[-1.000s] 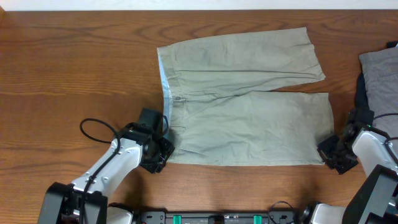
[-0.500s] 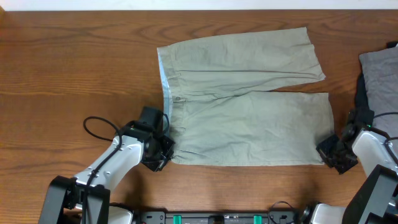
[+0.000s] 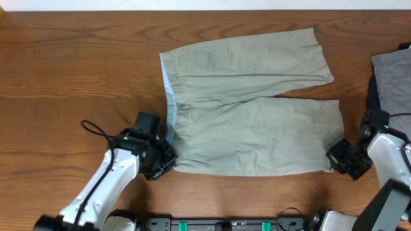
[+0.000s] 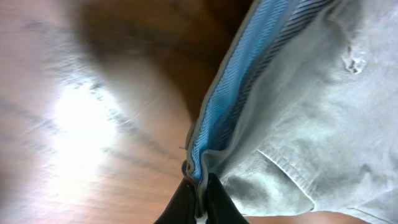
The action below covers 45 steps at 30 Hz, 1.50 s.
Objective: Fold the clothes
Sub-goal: 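Lift the lower trouser edge with both grippers and fold it upward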
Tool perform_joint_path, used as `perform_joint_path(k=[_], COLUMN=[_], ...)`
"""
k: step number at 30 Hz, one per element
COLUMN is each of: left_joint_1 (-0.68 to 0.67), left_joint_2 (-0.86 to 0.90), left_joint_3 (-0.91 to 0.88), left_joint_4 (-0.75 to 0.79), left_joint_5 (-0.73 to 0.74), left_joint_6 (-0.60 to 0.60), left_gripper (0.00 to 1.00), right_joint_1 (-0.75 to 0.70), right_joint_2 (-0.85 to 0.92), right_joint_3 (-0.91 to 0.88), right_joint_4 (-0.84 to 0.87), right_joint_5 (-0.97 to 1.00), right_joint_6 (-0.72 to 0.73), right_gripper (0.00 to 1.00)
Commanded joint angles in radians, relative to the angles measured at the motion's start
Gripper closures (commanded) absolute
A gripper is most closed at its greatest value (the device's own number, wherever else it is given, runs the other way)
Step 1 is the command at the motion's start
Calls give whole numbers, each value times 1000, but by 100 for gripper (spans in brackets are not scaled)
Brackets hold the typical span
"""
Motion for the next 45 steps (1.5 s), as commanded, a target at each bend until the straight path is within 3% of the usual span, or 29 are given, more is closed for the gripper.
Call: perform_joint_path(k=[1, 14, 23, 33, 45], left_joint_1=[5, 5, 5, 5, 77], left_joint_2=[-61, -217, -287, -231, -11], left_joint_3=[16, 31, 195, 479, 620], left_joint_4=[-66, -309, -495, -534, -330], left_joint_5=[-96, -190, -213, -344, -415], left_joint_6=[75, 109, 109, 177, 244], left_gripper=[94, 94, 94, 94, 94], right_joint_1=[-3, -3, -2, -1, 172], right_joint_2=[-92, -458, -610, -417, 46], right_joint_3=[37, 37, 166, 463, 776], right_joint_4=[-31, -166, -204, -245, -206], right_joint_5=[-14, -18, -23, -56, -67], right_joint_6=[-18, -10, -24, -92, -130], right_gripper=[99, 99, 99, 99, 99])
